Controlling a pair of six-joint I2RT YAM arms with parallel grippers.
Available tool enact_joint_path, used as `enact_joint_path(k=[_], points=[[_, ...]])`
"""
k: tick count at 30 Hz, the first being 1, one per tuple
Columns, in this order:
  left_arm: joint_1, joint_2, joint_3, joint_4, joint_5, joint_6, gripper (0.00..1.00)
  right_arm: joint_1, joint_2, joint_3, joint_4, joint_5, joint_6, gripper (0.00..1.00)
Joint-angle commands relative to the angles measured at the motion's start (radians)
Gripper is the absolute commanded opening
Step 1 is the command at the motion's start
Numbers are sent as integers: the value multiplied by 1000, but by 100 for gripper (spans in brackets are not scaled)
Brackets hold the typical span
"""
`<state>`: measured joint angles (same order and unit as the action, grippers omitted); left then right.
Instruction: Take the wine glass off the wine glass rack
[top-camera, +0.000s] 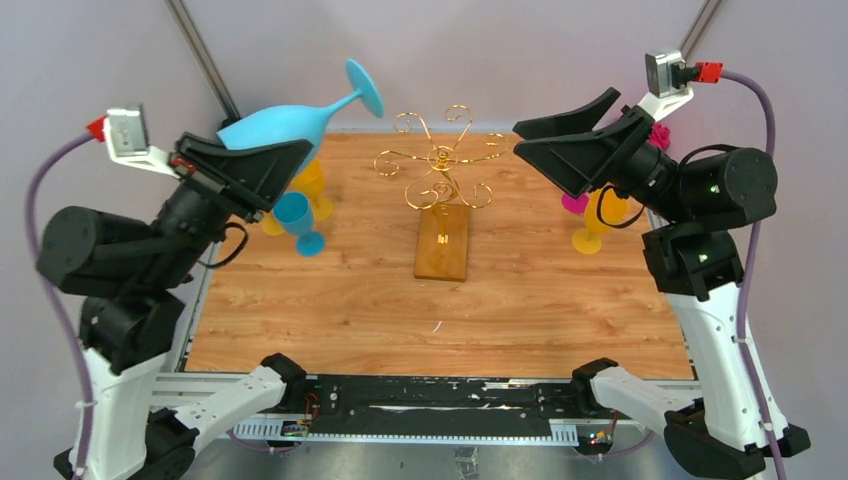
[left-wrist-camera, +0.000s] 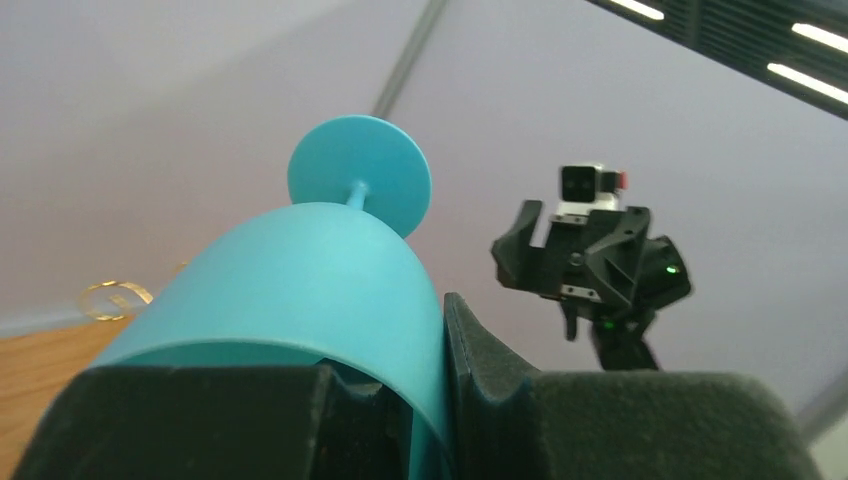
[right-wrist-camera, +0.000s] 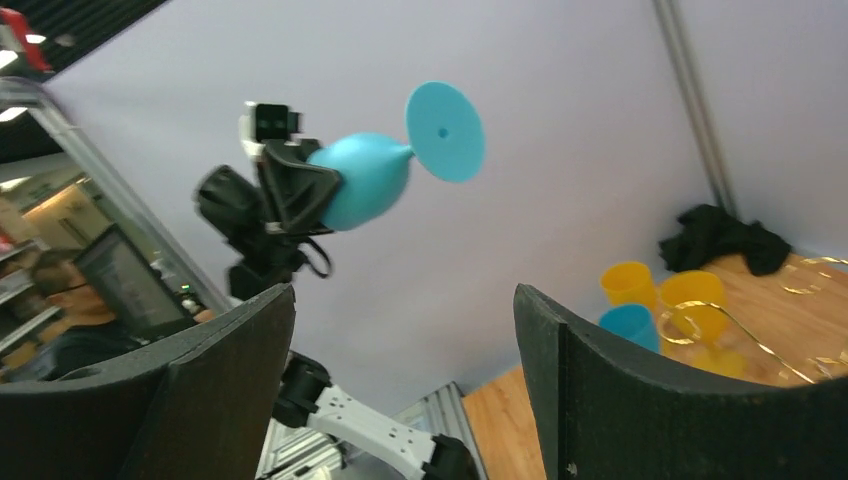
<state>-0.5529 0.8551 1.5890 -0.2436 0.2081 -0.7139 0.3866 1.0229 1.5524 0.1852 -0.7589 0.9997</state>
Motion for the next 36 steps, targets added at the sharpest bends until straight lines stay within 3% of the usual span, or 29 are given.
enact_joint_path(k=[1,3,6,17,25,32,36], points=[[1,67,206,-540,-242,172,0,10,-13,101,-341,93,-237,85],[1,112,280,-725,-284,235,0,11,-24,147,-499,146,-349,85],[1,150,274,-860,-313,289,0,10,-47,171,-639,226,-455,85],[1,146,10,-984,-441,314,0,11,-71,159,-917,436,-582,85],[1,263,-156,-935,-485,312,0,10,-86,121,-1002,558,-602,85],[7,432,-241,-728,-394,315,0,10,-115,113,-1036,623,-632,86],[66,530,-251,-666,-341,323,0,10,-121,131,-1061,652,-651,86]])
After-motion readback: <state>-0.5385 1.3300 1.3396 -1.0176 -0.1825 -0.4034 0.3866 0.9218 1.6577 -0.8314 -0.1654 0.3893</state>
